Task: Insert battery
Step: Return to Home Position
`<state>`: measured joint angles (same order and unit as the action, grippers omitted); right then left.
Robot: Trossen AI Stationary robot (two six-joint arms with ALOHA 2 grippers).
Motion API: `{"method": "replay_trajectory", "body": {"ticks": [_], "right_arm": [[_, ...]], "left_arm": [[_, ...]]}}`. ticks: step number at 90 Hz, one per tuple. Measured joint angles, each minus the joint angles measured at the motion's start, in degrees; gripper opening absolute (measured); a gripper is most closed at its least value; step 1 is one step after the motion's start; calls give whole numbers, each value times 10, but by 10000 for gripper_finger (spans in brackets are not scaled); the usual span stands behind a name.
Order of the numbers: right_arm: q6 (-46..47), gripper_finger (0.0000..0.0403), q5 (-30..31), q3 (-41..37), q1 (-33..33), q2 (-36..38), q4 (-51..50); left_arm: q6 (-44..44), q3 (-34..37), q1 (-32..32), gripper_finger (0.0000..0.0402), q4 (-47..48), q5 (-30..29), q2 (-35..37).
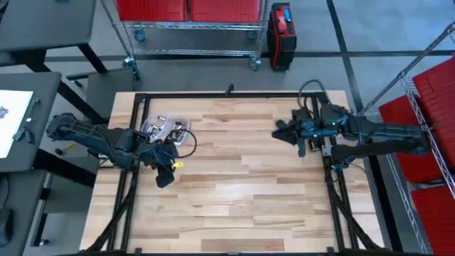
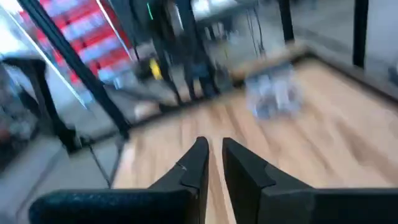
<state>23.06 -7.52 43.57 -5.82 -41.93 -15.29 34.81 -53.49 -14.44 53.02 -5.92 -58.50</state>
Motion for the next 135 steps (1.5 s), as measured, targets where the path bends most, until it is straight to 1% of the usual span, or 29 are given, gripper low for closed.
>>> {"method": "replay_trajectory", "body": {"ticks": [6, 9, 19, 26, 34, 41, 47, 59, 67, 73, 86, 100, 116, 121, 127, 135], "right_arm": [[34, 40, -4, 1, 1, 13, 3], [35, 40, -4, 1, 2, 18, 5], [-27, 40, -8, 1, 25, 31, -7], [-47, 40, -15, -1, 37, 46, -47], [-58, 40, -10, -31, 42, 77, -40], [-64, 40, -7, -83, 42, 120, 2], [-66, 40, -9, -136, 38, 161, 65], [-66, 40, 8, -246, 25, 240, 183], [-63, 40, 38, -310, 16, 276, 258], [-54, 40, 60, -348, 9, 297, 291], [-28, 40, 96, -398, 5, 328, 288], [-58, 40, 95, -430, 5, 357, 287], [-105, 40, 92, -431, 6, 383, 254], [-128, 40, 87, -431, 5, 393, 255], [-156, 40, 65, -431, 5, 404, 249], [-162, 40, 45, -431, 5, 420, 223]], "left_arm": [[-8, 0, 0, 132, -2, 0, 0], [-10, 0, -1, 132, -2, 1, 0], [-31, 0, -1, 132, -2, 0, 0], [-41, 0, -3, 132, -6, 0, 0], [-46, 0, -3, 132, -14, 0, 0], [-50, 0, -4, 132, -23, 0, 0], [-66, 0, -4, 132, -37, -1, 0], [-87, 0, -4, 132, -48, 0, 0], [-93, 0, -4, 132, -53, -1, 0], [-100, 0, -4, 132, -55, 0, 0], [-101, 0, -6, 132, -63, 0, 0], [-98, 0, -7, 132, -65, 0, 0], [-97, 11, -12, 132, -85, 0, 4], [-93, 19, -14, 132, -101, 0, 8], [-92, 30, -18, 132, -116, 0, 16], [-97, 36, -22, 132, -131, 1, 30]]}}
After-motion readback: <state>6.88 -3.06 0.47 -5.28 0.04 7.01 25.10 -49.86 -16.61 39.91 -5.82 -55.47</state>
